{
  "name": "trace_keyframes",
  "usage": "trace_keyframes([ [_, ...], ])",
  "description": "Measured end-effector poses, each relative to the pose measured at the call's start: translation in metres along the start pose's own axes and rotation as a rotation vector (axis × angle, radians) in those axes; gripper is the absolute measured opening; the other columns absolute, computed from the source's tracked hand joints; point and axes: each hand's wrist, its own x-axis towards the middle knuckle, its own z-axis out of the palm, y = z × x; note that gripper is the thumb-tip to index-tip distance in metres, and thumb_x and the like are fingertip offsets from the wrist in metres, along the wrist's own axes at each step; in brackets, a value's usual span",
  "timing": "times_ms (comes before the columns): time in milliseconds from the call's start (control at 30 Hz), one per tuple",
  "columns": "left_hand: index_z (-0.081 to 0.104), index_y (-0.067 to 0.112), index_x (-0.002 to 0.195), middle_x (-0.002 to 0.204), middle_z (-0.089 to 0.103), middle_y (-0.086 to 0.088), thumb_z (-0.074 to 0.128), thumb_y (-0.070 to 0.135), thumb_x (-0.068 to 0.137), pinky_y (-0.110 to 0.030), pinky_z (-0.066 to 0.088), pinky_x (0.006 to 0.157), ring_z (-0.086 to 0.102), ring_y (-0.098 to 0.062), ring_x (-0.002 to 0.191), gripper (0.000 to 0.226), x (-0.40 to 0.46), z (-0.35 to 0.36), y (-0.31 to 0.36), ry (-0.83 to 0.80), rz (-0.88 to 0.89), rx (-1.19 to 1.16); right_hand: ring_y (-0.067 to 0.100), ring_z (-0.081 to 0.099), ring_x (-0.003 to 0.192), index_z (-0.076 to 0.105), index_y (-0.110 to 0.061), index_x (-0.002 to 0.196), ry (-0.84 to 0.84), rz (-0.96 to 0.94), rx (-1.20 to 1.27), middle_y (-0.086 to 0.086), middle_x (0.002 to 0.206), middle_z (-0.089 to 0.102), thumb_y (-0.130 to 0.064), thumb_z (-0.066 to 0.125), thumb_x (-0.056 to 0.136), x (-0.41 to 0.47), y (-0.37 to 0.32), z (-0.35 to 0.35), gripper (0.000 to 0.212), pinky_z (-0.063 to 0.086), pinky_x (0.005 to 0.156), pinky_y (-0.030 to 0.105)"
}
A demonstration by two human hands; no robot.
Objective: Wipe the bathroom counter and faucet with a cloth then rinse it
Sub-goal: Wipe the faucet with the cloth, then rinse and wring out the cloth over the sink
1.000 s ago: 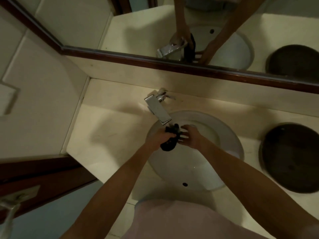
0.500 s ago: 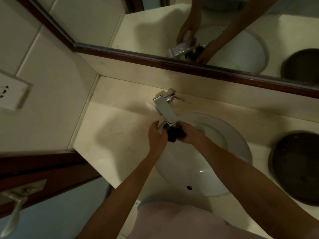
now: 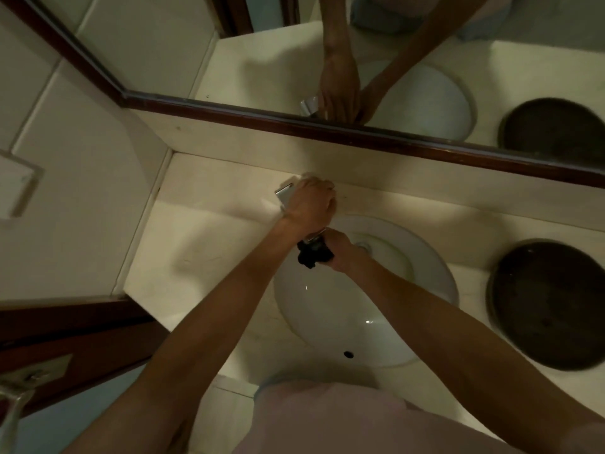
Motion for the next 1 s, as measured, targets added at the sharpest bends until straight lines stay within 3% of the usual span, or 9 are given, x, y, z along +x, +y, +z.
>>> trace_keyframes([
  [100, 0.067, 0.012, 0.083, 0.091, 0.070, -0.004, 0.051, 0.024, 0.091, -0.031, 0.034, 0.085, 0.063, -0.025, 0.089, 0.022, -0.008, -0.004, 0.000, 0.062, 0.056, -0.007, 0.029, 0.064, 0.085, 0.058, -0.001, 0.132, 0.050, -0.022, 0.037, 0.015, 0.122, 0.066, -0.031, 0.039, 0.107, -0.019, 0.005, -0.019, 0.043, 0.055, 0.072, 0.039],
  [167, 0.066, 0.012, 0.085, 0.092, 0.069, -0.005, 0.051, 0.025, 0.092, -0.032, 0.033, 0.089, 0.062, -0.026, 0.092, 0.021, -0.014, -0.007, 0.002, 0.012, 0.086, 0.038, 0.033, 0.063, 0.070, 0.060, 0.011, 0.121, 0.032, -0.031, 0.139, 0.022, 0.100, 0.069, -0.038, 0.029, 0.110, -0.031, 0.015, -0.036, 0.059, 0.046, 0.063, 0.039],
  [267, 0.065, 0.013, 0.107, 0.110, 0.068, -0.007, 0.054, 0.034, 0.091, -0.036, 0.034, 0.102, 0.059, -0.028, 0.108, 0.029, -0.027, -0.013, 0.010, -0.054, 0.098, 0.093, 0.031, 0.056, 0.051, 0.063, -0.002, 0.078, -0.106, -0.052, 0.228, 0.015, 0.057, 0.057, -0.047, 0.043, 0.105, -0.052, 0.024, -0.060, 0.057, 0.041, 0.057, 0.037],
  [433, 0.054, 0.019, 0.133, 0.136, 0.056, 0.002, 0.069, 0.039, 0.088, -0.020, 0.036, 0.103, 0.049, -0.012, 0.125, 0.052, -0.084, -0.009, 0.057, -0.166, -0.029, -0.545, 0.041, 0.064, 0.075, 0.069, 0.010, 0.096, -0.232, -0.204, -0.092, 0.026, 0.076, 0.069, -0.030, 0.048, 0.104, -0.111, 0.018, -0.084, 0.046, 0.044, 0.079, 0.049],
  [533, 0.056, 0.017, 0.131, 0.120, 0.064, 0.006, 0.068, 0.042, 0.090, -0.018, 0.045, 0.089, 0.058, -0.013, 0.118, 0.049, -0.092, -0.008, 0.084, -0.489, -0.296, -0.985, 0.044, 0.069, 0.086, 0.068, 0.003, 0.095, -0.291, -0.283, -0.074, 0.027, 0.088, 0.071, -0.024, 0.057, 0.101, -0.144, 0.013, -0.094, 0.029, 0.052, 0.075, 0.045],
  [633, 0.057, 0.007, 0.132, 0.120, 0.069, -0.014, 0.060, 0.043, 0.094, -0.031, 0.048, 0.091, 0.064, -0.028, 0.112, 0.052, -0.097, 0.004, 0.085, -0.933, -0.270, -1.318, 0.033, 0.063, 0.066, 0.054, -0.003, 0.087, -0.318, -0.408, -0.215, 0.019, 0.076, 0.057, -0.015, 0.065, 0.096, -0.158, 0.011, -0.102, 0.018, 0.049, 0.055, 0.039],
  [733, 0.055, 0.008, 0.129, 0.111, 0.068, -0.014, 0.071, 0.036, 0.086, -0.042, 0.050, 0.092, 0.065, -0.030, 0.102, 0.054, -0.106, 0.017, 0.086, -1.100, -0.342, -1.429, 0.031, 0.052, 0.072, 0.050, -0.007, 0.080, -0.367, -0.454, -0.358, 0.019, 0.083, 0.049, -0.015, 0.071, 0.093, -0.163, 0.010, -0.108, 0.025, 0.044, 0.059, 0.038],
  [867, 0.060, 0.015, 0.105, 0.072, 0.055, 0.003, 0.082, 0.034, 0.075, -0.026, 0.042, 0.056, 0.051, -0.010, 0.058, 0.042, -0.110, 0.011, 0.104, -0.935, -0.380, -1.253, 0.026, 0.045, 0.070, 0.048, -0.007, 0.074, -0.213, -0.517, -0.463, 0.015, 0.075, 0.045, -0.021, 0.073, 0.090, -0.167, 0.014, -0.111, 0.033, 0.038, 0.061, 0.035],
  [1000, 0.063, 0.027, 0.074, 0.058, 0.058, 0.011, 0.080, 0.041, 0.076, -0.023, 0.036, 0.048, 0.053, -0.007, 0.050, 0.022, -0.114, 0.013, 0.118, -0.538, -0.340, -0.886, 0.023, 0.057, 0.067, 0.058, -0.012, 0.068, 0.150, -0.508, -0.316, 0.011, 0.068, 0.057, -0.020, 0.069, 0.085, -0.144, 0.032, -0.109, 0.022, 0.044, 0.065, 0.035],
])
